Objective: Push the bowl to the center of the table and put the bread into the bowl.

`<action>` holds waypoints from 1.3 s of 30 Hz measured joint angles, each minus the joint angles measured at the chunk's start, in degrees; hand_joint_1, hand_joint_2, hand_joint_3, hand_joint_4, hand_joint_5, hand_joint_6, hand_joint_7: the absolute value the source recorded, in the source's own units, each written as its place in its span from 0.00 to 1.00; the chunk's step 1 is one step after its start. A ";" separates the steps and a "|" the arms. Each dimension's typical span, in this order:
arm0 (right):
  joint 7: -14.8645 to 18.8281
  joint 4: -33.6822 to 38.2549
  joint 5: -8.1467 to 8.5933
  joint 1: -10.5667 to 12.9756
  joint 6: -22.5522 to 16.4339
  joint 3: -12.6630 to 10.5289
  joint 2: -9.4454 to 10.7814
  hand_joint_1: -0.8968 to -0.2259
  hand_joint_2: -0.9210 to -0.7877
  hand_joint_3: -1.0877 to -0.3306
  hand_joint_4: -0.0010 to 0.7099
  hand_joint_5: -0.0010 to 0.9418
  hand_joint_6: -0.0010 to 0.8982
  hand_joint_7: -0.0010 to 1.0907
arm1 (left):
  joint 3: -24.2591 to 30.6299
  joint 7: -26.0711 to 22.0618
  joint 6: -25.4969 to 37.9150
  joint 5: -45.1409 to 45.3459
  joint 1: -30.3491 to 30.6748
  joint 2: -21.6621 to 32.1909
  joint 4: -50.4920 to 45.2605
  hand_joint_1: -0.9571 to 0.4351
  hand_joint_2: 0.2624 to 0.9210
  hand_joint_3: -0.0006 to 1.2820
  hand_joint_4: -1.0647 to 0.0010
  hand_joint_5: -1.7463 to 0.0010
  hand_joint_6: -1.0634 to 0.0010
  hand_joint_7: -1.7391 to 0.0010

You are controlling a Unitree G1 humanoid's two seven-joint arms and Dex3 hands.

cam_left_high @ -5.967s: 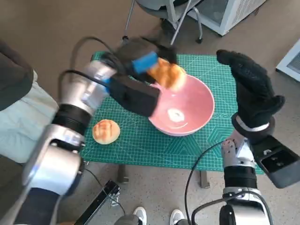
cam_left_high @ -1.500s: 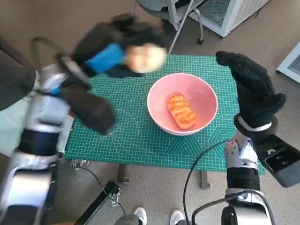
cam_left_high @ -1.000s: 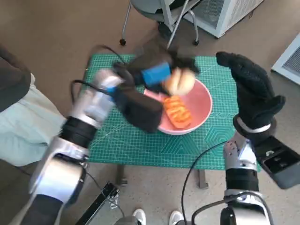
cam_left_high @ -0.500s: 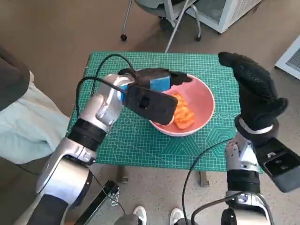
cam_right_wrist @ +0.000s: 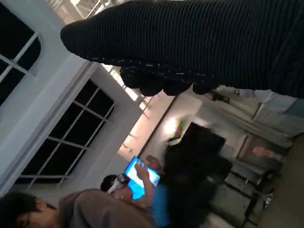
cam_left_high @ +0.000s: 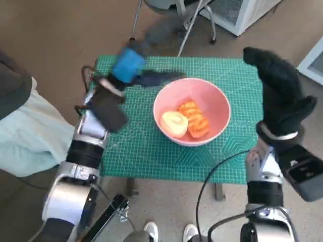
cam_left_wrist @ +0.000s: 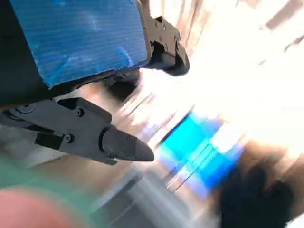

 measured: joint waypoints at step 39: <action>-12.66 -3.93 -11.78 -5.01 6.46 2.90 -2.84 0.53 0.00 0.49 0.48 0.00 0.00 0.70 | 3.19 -2.00 10.33 -14.53 16.78 -6.73 -25.99 0.36 1.00 0.18 0.71 1.00 0.79 0.73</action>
